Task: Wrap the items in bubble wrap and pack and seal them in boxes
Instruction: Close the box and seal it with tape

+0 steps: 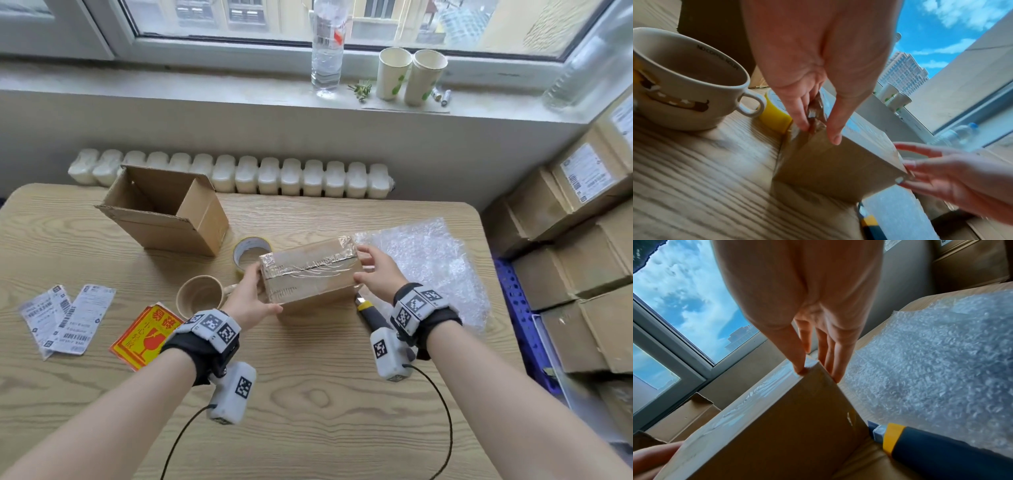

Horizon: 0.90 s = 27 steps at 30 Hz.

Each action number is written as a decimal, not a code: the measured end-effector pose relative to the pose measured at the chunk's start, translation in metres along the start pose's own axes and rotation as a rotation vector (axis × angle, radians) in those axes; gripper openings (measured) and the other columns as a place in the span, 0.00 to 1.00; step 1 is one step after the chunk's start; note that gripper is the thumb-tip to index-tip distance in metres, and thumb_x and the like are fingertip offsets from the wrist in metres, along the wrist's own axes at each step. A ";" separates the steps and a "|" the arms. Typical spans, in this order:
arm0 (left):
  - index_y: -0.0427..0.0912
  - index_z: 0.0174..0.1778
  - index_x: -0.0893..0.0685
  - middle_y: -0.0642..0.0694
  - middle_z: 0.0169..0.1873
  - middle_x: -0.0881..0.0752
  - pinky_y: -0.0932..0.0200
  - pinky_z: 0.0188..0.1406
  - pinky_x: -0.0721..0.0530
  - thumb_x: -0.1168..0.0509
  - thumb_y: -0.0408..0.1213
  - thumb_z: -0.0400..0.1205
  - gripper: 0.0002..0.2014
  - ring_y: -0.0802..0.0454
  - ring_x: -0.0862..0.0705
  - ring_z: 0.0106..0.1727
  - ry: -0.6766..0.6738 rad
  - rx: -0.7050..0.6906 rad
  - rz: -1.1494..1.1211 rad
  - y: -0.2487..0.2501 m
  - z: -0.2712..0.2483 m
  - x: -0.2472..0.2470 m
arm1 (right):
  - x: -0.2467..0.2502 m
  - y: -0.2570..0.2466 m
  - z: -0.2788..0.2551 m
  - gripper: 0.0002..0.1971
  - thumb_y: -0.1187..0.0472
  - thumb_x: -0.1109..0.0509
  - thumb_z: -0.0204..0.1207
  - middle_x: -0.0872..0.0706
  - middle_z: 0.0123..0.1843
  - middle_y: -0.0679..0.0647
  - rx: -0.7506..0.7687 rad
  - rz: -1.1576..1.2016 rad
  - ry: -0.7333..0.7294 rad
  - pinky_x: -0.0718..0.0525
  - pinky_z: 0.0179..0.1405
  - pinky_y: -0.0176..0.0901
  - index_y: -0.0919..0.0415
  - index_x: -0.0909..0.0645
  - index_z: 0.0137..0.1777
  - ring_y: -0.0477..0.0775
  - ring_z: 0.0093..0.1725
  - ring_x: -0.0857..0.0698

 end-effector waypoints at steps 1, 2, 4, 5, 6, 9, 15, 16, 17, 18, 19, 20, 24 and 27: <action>0.41 0.81 0.46 0.48 0.73 0.29 0.56 0.70 0.26 0.26 0.17 0.69 0.49 0.54 0.26 0.70 -0.017 -0.011 0.009 0.002 0.004 0.001 | 0.002 0.001 -0.002 0.31 0.77 0.32 0.74 0.20 0.60 0.59 -0.008 0.004 -0.012 0.15 0.54 0.49 0.56 0.31 0.75 0.58 0.61 0.18; 0.43 0.82 0.47 0.50 0.73 0.30 0.51 0.71 0.25 0.26 0.18 0.68 0.51 0.51 0.26 0.71 -0.025 -0.027 0.031 0.002 0.008 0.002 | 0.003 0.003 -0.004 0.33 0.76 0.32 0.73 0.21 0.60 0.58 -0.009 0.013 -0.023 0.14 0.53 0.49 0.55 0.32 0.77 0.58 0.60 0.18; 0.46 0.83 0.48 0.51 0.75 0.32 0.46 0.69 0.23 0.26 0.18 0.68 0.52 0.48 0.26 0.73 -0.020 -0.033 0.049 0.002 0.018 0.004 | 0.004 0.007 -0.009 0.34 0.75 0.30 0.73 0.21 0.62 0.60 -0.008 0.020 -0.028 0.14 0.54 0.50 0.52 0.33 0.77 0.58 0.60 0.18; 0.46 0.83 0.47 0.51 0.75 0.33 0.46 0.68 0.22 0.27 0.17 0.69 0.51 0.47 0.27 0.73 -0.009 -0.011 0.028 0.003 0.021 0.003 | 0.004 0.009 -0.011 0.34 0.73 0.30 0.73 0.21 0.63 0.60 -0.014 0.018 -0.022 0.14 0.54 0.50 0.52 0.33 0.77 0.57 0.60 0.18; 0.44 0.82 0.47 0.51 0.75 0.32 0.49 0.68 0.22 0.30 0.15 0.71 0.48 0.47 0.27 0.73 -0.001 -0.001 0.011 0.002 0.024 0.001 | 0.004 0.011 -0.013 0.34 0.72 0.29 0.73 0.21 0.62 0.59 -0.016 0.018 -0.009 0.14 0.54 0.49 0.52 0.33 0.77 0.56 0.60 0.18; 0.43 0.83 0.47 0.54 0.71 0.31 0.54 0.69 0.25 0.36 0.14 0.74 0.44 0.51 0.28 0.72 0.008 0.011 0.045 0.003 0.029 -0.005 | 0.004 0.012 -0.018 0.33 0.68 0.28 0.73 0.21 0.60 0.57 -0.017 -0.009 0.027 0.14 0.54 0.50 0.53 0.33 0.77 0.55 0.61 0.20; 0.43 0.83 0.60 0.45 0.70 0.24 0.61 0.46 0.20 0.39 0.25 0.80 0.42 0.50 0.20 0.57 0.039 0.081 0.277 0.000 0.027 -0.006 | 0.001 0.001 -0.025 0.32 0.63 0.30 0.75 0.23 0.69 0.58 -0.028 -0.234 0.045 0.19 0.62 0.48 0.55 0.35 0.79 0.56 0.66 0.21; 0.42 0.83 0.59 0.43 0.67 0.21 0.57 0.49 0.18 0.39 0.28 0.80 0.41 0.48 0.18 0.57 0.055 0.078 0.345 -0.001 0.024 -0.005 | 0.000 -0.003 -0.028 0.31 0.62 0.30 0.76 0.24 0.72 0.58 -0.010 -0.355 0.059 0.22 0.66 0.49 0.57 0.35 0.79 0.56 0.70 0.24; 0.41 0.83 0.56 0.42 0.63 0.18 0.54 0.51 0.18 0.39 0.31 0.81 0.39 0.45 0.17 0.57 0.085 0.076 0.438 -0.002 0.021 -0.003 | -0.002 -0.009 -0.032 0.29 0.60 0.31 0.77 0.26 0.73 0.57 0.026 -0.498 0.080 0.24 0.68 0.49 0.58 0.34 0.78 0.56 0.71 0.26; 0.42 0.82 0.50 0.41 0.60 0.16 0.53 0.52 0.19 0.39 0.33 0.81 0.35 0.43 0.17 0.57 0.115 0.048 0.525 -0.003 0.016 -0.002 | -0.005 -0.016 -0.037 0.26 0.58 0.33 0.79 0.26 0.72 0.56 0.083 -0.646 0.110 0.24 0.67 0.49 0.59 0.33 0.76 0.56 0.71 0.26; 0.44 0.80 0.43 0.41 0.58 0.15 0.52 0.53 0.20 0.40 0.35 0.82 0.30 0.41 0.17 0.58 0.135 0.012 0.598 -0.003 0.010 0.000 | -0.011 -0.024 -0.044 0.22 0.57 0.35 0.80 0.25 0.70 0.55 0.153 -0.784 0.141 0.23 0.64 0.49 0.60 0.31 0.73 0.56 0.69 0.25; 0.45 0.76 0.37 0.42 0.59 0.16 0.49 0.54 0.20 0.42 0.36 0.82 0.25 0.40 0.18 0.60 0.142 -0.033 0.669 -0.004 0.004 0.002 | -0.018 -0.031 -0.051 0.19 0.57 0.37 0.81 0.24 0.67 0.55 0.233 -0.903 0.166 0.21 0.61 0.47 0.61 0.29 0.70 0.56 0.65 0.23; 0.44 0.71 0.31 0.45 0.65 0.24 0.45 0.56 0.19 0.48 0.36 0.84 0.18 0.44 0.26 0.69 0.051 -0.178 1.049 -0.017 -0.026 0.015 | -0.061 -0.051 -0.073 0.13 0.59 0.41 0.83 0.20 0.60 0.56 0.438 -1.107 0.168 0.19 0.56 0.45 0.62 0.23 0.62 0.56 0.56 0.19; 0.42 0.65 0.27 0.45 0.64 0.24 0.50 0.49 0.21 0.48 0.34 0.84 0.14 0.44 0.25 0.67 0.033 -0.293 1.169 -0.035 -0.050 0.029 | -0.101 -0.061 -0.086 0.14 0.58 0.42 0.83 0.20 0.61 0.57 0.451 -1.096 0.140 0.23 0.58 0.47 0.63 0.23 0.63 0.58 0.59 0.21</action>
Point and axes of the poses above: each hand's wrist, its own z-axis towards the middle knuckle, its own x-axis out of the back of the hand, y = z × x, the point moved 2 cm from there along z, towards the middle knuckle
